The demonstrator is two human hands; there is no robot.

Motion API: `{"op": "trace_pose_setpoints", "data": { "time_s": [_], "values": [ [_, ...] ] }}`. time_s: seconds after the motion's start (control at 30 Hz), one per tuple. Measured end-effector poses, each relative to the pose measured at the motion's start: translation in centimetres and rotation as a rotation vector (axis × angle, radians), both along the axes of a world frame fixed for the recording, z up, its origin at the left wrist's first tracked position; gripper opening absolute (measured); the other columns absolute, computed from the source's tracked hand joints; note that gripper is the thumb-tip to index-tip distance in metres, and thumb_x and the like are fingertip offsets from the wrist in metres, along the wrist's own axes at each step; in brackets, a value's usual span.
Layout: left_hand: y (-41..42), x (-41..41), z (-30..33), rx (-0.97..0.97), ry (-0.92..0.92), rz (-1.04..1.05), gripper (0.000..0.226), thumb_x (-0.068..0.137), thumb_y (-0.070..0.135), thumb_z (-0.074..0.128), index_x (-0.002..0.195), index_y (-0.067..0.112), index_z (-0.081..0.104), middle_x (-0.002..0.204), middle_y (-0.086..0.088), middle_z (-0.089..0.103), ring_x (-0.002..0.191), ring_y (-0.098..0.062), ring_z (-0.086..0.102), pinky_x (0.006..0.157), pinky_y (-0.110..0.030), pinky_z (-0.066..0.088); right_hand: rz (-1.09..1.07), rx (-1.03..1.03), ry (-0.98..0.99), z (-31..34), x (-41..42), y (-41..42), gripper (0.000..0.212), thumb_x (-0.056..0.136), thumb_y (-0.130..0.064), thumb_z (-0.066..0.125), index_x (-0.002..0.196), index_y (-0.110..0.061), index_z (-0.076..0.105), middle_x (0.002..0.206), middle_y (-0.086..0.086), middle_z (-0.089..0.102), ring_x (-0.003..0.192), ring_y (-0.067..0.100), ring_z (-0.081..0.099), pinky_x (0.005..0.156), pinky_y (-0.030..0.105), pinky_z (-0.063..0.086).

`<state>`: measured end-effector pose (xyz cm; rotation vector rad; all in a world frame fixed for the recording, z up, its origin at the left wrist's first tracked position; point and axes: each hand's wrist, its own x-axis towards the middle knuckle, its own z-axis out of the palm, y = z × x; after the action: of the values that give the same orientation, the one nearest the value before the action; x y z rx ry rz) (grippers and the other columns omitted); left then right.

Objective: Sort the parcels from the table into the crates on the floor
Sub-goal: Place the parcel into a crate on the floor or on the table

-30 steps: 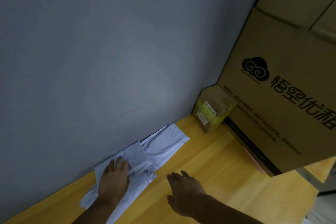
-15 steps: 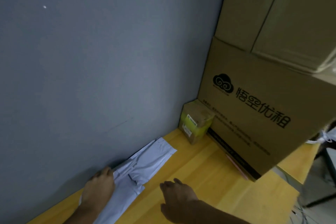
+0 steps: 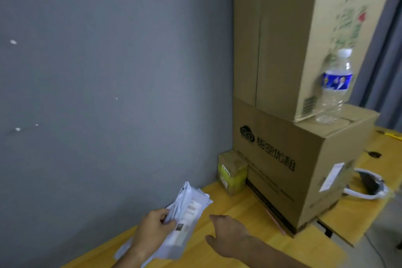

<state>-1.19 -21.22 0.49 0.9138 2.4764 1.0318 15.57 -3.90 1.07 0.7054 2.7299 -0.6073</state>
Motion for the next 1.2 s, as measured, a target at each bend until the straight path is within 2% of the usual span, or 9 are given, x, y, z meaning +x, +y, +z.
{"op": "trace_pose_setpoints", "data": {
  "time_s": [0.07,0.17,0.33,0.43,0.5,0.7,0.83,1.03,1.2],
  "values": [
    [-0.3,2.5,1.5,0.106,-0.128,0.026,0.037,0.067,0.045,0.072,0.071,0.009,0.067,0.061,0.012,0.061,0.057,-0.004,0.048,0.063,-0.027,0.043,-0.051,0.003,0.066,0.7,2.1,-0.1,0.055,0.096,-0.052,0.051,0.137,-0.015,0.046,0.135,0.008,0.056,0.126,0.028,0.052,0.090,0.036,0.045],
    [-0.9,6.1,4.0,0.208,-0.278,0.038,0.017,0.083,0.009,0.077,0.067,0.011,0.077,0.069,0.006,0.075,0.065,0.000,0.065,0.066,-0.020,0.051,-0.089,-0.061,0.209,1.7,4.6,-0.5,0.052,0.095,-0.055,0.050,0.128,-0.015,0.054,0.131,0.004,0.061,0.121,0.024,0.058,0.080,0.031,0.040],
    [-2.4,9.3,5.5,0.391,-0.521,0.062,0.013,0.088,0.006,0.071,0.081,0.007,0.082,0.089,-0.018,0.077,0.079,-0.026,0.073,0.073,-0.031,0.058,-0.156,-0.436,0.419,4.2,7.2,-2.0,0.035,0.099,-0.037,0.060,0.128,-0.018,0.061,0.129,-0.015,0.062,0.105,-0.003,0.061,0.081,0.006,0.046],
    [-3.3,10.4,5.9,0.458,-0.595,0.069,0.015,0.088,0.013,0.072,0.091,0.001,0.079,0.096,-0.022,0.076,0.092,-0.036,0.072,0.085,-0.040,0.056,-0.220,-0.592,0.467,4.8,7.6,-2.9,0.027,0.097,-0.030,0.065,0.122,-0.019,0.066,0.127,-0.007,0.069,0.110,0.003,0.066,0.097,0.024,0.054],
    [-3.7,10.7,6.1,0.515,-0.642,0.067,0.015,0.091,0.009,0.068,0.094,-0.002,0.078,0.097,-0.022,0.076,0.090,-0.034,0.073,0.083,-0.038,0.056,-0.283,-0.662,0.513,5.4,8.0,-3.5,0.021,0.096,-0.026,0.068,0.116,-0.020,0.068,0.122,-0.005,0.072,0.110,0.010,0.068,0.100,0.034,0.055],
    [-5.4,9.8,5.9,0.555,-0.700,0.002,0.022,0.093,0.018,0.069,0.104,0.000,0.075,0.103,-0.018,0.076,0.101,-0.032,0.072,0.084,-0.037,0.057,-0.458,-0.768,0.657,7.1,8.3,-5.8,0.023,0.093,-0.019,0.073,0.116,-0.013,0.070,0.111,-0.004,0.077,0.100,0.015,0.074,0.081,0.029,0.061],
    [-7.2,8.0,5.6,0.533,-0.650,-0.087,0.048,0.062,0.027,0.088,0.103,0.005,0.077,0.103,-0.014,0.077,0.101,-0.031,0.072,0.095,-0.045,0.055,-0.507,-0.754,0.674,7.6,7.4,-8.3,0.021,0.093,-0.020,0.073,0.113,-0.015,0.070,0.109,-0.004,0.077,0.099,0.015,0.074,0.076,0.027,0.059],
    [-9.9,5.6,5.5,0.531,-0.600,-0.096,0.018,0.076,0.005,0.083,0.093,0.006,0.077,0.093,-0.014,0.078,0.078,-0.017,0.074,0.064,-0.022,0.055,-0.548,-0.786,0.686,7.4,5.6,-12.0,0.020,0.095,-0.022,0.071,0.114,-0.019,0.070,0.108,-0.006,0.077,0.100,0.015,0.073,0.078,0.029,0.061],
    [-10.0,4.7,4.2,0.526,-0.660,-0.158,0.033,0.058,0.025,0.086,0.089,0.013,0.083,0.098,-0.016,0.077,0.097,-0.032,0.073,0.091,-0.040,0.055,-0.645,-0.815,0.739,6.3,6.1,-13.9,0.023,0.094,-0.019,0.072,0.117,-0.017,0.071,0.107,-0.004,0.078,0.094,0.014,0.075,0.070,0.025,0.059]
  ]
}}
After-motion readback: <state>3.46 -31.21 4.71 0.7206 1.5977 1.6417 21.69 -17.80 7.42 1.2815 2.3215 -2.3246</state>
